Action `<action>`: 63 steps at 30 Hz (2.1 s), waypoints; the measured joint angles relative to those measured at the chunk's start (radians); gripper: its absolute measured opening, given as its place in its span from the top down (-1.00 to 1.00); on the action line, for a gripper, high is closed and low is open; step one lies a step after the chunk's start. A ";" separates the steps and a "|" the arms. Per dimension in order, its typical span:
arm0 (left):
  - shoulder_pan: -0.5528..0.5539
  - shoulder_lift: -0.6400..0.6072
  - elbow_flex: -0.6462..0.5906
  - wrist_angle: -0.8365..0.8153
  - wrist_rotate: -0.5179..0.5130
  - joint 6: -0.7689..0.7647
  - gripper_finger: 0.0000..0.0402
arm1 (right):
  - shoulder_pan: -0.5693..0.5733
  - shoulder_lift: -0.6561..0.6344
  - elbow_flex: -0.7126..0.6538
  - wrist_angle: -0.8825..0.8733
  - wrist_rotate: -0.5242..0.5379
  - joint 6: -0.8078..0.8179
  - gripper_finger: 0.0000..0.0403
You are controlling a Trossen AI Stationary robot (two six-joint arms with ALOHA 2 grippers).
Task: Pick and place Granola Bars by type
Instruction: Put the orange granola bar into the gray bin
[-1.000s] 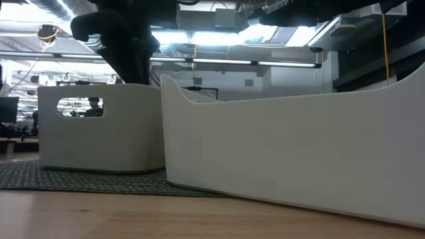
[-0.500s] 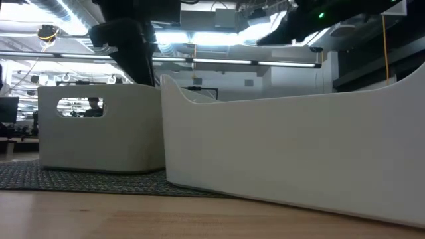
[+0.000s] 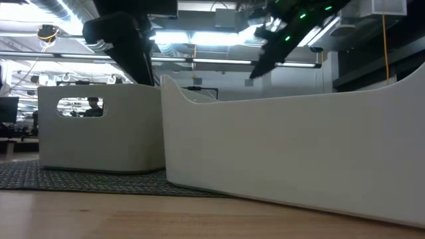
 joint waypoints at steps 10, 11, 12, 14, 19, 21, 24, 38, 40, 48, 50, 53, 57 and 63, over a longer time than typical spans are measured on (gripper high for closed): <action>-0.026 0.000 0.000 0.000 -0.041 0.002 0.41 | -0.080 0.374 0.231 -0.161 0.025 -0.106 -0.68; -0.028 0.000 0.000 0.000 -0.035 0.002 0.42 | -0.087 0.401 0.249 -0.175 0.026 -0.114 -0.67; -0.031 0.000 0.000 0.001 -0.028 0.001 0.42 | -0.094 0.424 0.266 -0.193 0.026 -0.125 -0.67; -0.039 0.000 0.000 0.000 -0.024 0.001 0.43 | -0.103 0.465 0.295 -0.234 0.027 -0.130 -0.67; -0.057 0.000 0.000 0.001 -0.024 -0.001 0.43 | -0.109 0.514 0.327 -0.292 0.025 -0.136 -0.68; -0.065 0.000 0.000 0.001 -0.025 -0.002 0.43 | -0.110 0.524 0.327 -0.293 0.010 -0.148 -0.71; -0.078 0.000 0.000 0.002 -0.025 -0.018 0.43 | -0.112 0.534 0.327 -0.298 0.007 -0.182 -0.74; -0.128 0.000 0.000 0.005 -0.084 -0.079 0.42 | -0.120 0.610 0.327 -0.299 0.006 -0.261 -0.75; -0.129 0.000 0.000 0.006 -0.093 -0.081 0.42 | -0.125 0.629 0.327 -0.299 0.002 -0.264 -0.75; -0.128 0.000 0.000 0.035 -0.104 -0.080 0.42 | -0.158 0.644 0.327 -0.284 -0.044 -0.294 -0.75; -0.128 0.000 0.000 0.038 -0.104 -0.078 0.43 | -0.170 0.644 0.337 -0.303 -0.090 -0.288 -0.75; -0.128 0.000 0.000 0.043 -0.104 -0.077 0.44 | -0.185 0.643 0.369 -0.363 -0.167 -0.286 -0.74; -0.128 0.000 0.000 0.043 -0.104 -0.077 0.44 | -0.198 0.643 0.398 -0.445 -0.236 -0.286 -0.65; -0.128 0.000 0.000 0.049 -0.104 -0.069 0.44 | -0.198 0.643 0.401 -0.457 -0.175 -0.287 -0.49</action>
